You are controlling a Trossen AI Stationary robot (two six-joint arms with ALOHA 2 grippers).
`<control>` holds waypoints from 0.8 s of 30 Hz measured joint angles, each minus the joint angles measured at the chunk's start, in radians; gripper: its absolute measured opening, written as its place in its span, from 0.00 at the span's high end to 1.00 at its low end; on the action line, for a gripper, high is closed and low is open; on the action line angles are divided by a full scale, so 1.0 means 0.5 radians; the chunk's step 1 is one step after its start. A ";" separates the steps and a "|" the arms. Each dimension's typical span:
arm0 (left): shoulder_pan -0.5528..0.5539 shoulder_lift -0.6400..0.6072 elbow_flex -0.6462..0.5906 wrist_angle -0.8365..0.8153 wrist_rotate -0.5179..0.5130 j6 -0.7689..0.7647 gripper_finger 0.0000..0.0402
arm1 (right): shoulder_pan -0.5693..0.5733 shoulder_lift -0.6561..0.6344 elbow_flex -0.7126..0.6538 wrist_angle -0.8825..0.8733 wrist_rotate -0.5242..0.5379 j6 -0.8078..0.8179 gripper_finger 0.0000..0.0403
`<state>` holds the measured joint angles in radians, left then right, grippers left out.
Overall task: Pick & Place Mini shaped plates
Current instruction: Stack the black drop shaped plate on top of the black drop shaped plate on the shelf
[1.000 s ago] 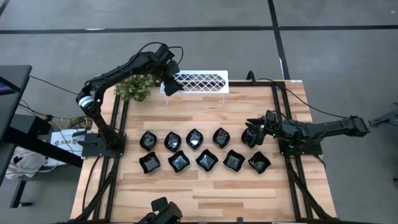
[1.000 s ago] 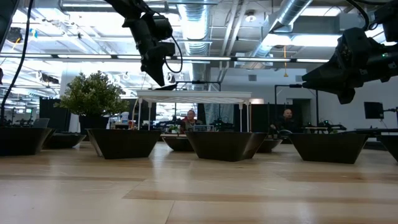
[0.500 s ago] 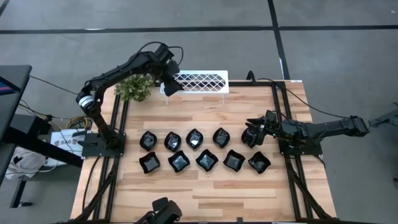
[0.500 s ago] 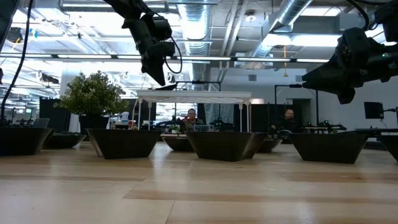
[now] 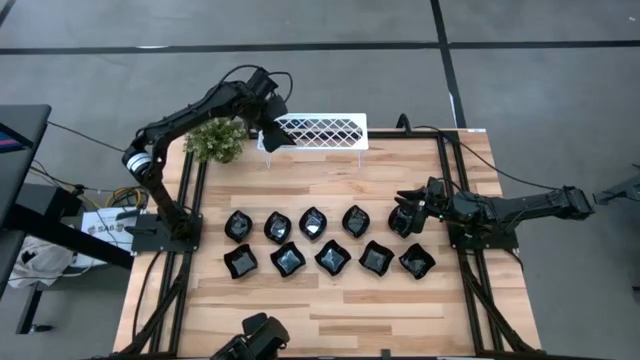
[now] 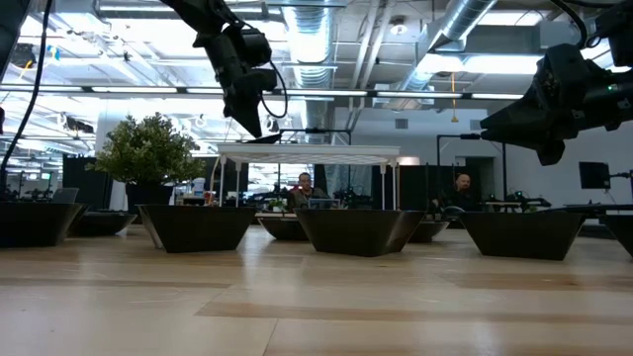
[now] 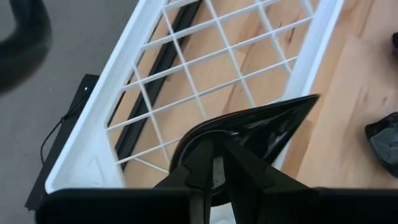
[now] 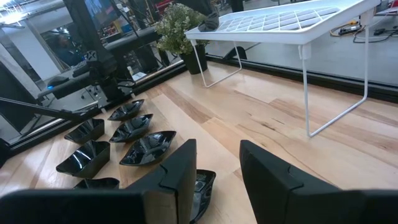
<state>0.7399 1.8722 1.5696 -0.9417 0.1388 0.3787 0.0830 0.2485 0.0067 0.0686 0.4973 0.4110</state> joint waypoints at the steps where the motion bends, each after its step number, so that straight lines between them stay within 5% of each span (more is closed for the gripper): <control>1: 0.001 0.003 0.000 -0.001 0.000 0.010 0.90 | 0.000 0.000 0.000 0.000 0.000 0.000 0.70; 24: 0.006 0.033 -0.002 0.075 -0.038 0.065 0.97 | 0.000 -0.001 0.000 0.000 0.000 -0.001 0.70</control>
<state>0.7428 1.8885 1.5688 -0.9043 0.1200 0.4114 0.0830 0.2482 0.0067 0.0685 0.4973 0.4107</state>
